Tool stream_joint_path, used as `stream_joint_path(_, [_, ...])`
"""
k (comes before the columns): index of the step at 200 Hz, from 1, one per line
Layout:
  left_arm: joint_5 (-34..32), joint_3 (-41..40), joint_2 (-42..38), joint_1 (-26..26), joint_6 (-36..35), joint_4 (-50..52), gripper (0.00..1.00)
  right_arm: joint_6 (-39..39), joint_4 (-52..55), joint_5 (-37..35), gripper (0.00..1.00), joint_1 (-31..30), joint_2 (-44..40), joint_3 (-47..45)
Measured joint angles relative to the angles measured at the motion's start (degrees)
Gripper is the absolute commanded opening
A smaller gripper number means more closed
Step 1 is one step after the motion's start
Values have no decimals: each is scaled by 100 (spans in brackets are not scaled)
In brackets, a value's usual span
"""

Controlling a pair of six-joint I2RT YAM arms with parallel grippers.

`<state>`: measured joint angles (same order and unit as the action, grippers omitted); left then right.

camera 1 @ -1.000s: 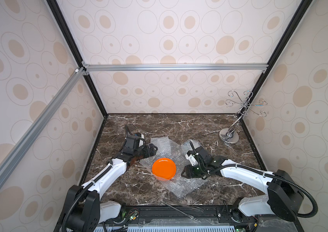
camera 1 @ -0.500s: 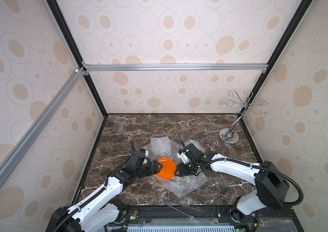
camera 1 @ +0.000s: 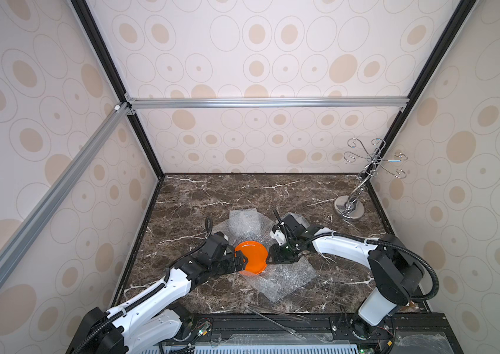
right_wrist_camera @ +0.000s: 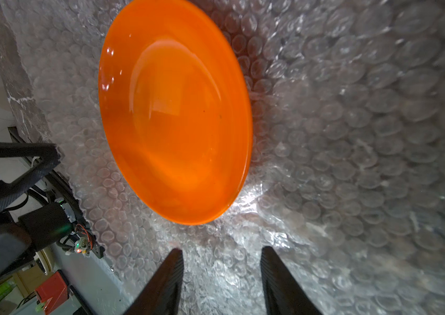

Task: Unpack dinner plates from bubble wrap
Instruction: Unwrap the bubble wrap at the center of the board.

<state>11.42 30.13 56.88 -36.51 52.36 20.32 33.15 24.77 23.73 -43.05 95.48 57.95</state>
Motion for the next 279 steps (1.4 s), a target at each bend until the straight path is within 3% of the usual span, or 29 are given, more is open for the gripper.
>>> stream_joint_path(70, [-487, 13, -26, -114, 28, 494, 91, 85, 155, 15, 49, -990, -179, 7])
stream_joint_path(129, [-925, 284, -131, 68, -83, 1049, 92, 284, -168, 199, 48, -1572, 442, 413])
stream_joint_path(186, [-745, 313, -249, 848, -356, 1056, 92, 391, -348, 306, 48, -1934, 859, 492])
stream_joint_path(279, [-205, 197, -131, 920, -369, 485, 91, 149, 409, -544, 48, -1939, 737, 590])
